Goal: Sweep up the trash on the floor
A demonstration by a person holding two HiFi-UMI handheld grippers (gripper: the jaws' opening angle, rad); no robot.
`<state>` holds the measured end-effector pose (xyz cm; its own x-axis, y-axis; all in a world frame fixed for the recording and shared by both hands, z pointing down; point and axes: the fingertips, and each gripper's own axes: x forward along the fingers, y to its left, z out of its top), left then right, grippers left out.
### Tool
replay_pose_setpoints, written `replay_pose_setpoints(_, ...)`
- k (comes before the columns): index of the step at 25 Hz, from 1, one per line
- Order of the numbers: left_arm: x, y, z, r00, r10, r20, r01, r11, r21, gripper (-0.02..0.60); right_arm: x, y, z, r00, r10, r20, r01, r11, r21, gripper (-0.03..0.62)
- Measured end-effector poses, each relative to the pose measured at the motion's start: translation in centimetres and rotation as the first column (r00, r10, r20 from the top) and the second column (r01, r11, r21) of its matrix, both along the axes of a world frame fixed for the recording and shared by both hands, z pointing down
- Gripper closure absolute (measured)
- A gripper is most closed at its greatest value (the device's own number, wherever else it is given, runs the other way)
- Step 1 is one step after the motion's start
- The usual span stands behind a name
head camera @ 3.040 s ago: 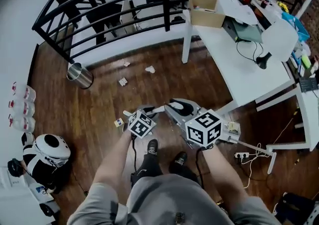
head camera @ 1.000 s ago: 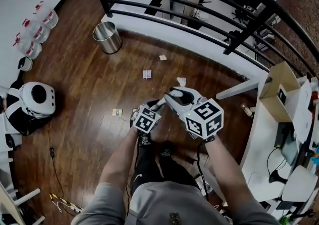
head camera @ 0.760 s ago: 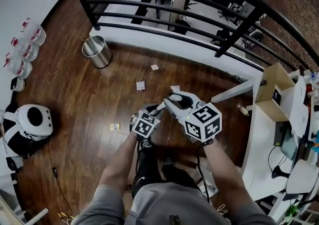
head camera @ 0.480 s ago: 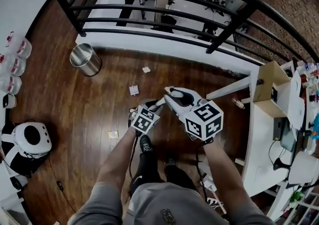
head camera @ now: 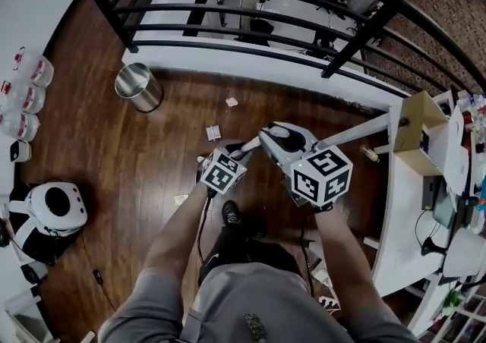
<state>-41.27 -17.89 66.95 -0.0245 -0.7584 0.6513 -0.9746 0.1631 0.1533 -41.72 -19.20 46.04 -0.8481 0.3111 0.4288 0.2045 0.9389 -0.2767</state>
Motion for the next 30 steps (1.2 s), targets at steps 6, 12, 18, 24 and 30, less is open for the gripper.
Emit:
replay_pose_setpoints(6,1.0,7.1,-1.0,0.996,-0.084,0.044,0.087,0.994,-0.067,0.472,1.0,6.0,-0.9,0.991,-0.129,0.032,0.13,0.99,-0.057,0.493)
replay_pose_setpoints(12,2.0,16.3,-1.5,0.976,-0.208,0.061,0.214,0.969,-0.122,0.474,1.8,14.7,-1.3,0.954,-0.295,0.058,0.299,0.95,-0.091,0.491)
replay_pose_setpoints(18,1.9,26.2,-0.6,0.953,-0.299,0.054,0.303,0.939,-0.16,0.474,1.1,23.8,-0.1,0.92,-0.39,0.026,0.39,0.911,-0.133,0.493)
replay_pose_setpoints(24,0.7,33.8,2.9,0.958,-0.288,-0.013,0.28,0.942,-0.184,0.472,-1.3,31.5,3.6,0.918,-0.395,-0.05,0.384,0.912,-0.147,0.493)
replay_pose_setpoints(30,-0.4,34.9,5.6,0.97,-0.236,-0.055,0.225,0.961,-0.157,0.469,-2.6,32.6,6.4,0.939,-0.321,-0.125,0.305,0.943,-0.131,0.493)
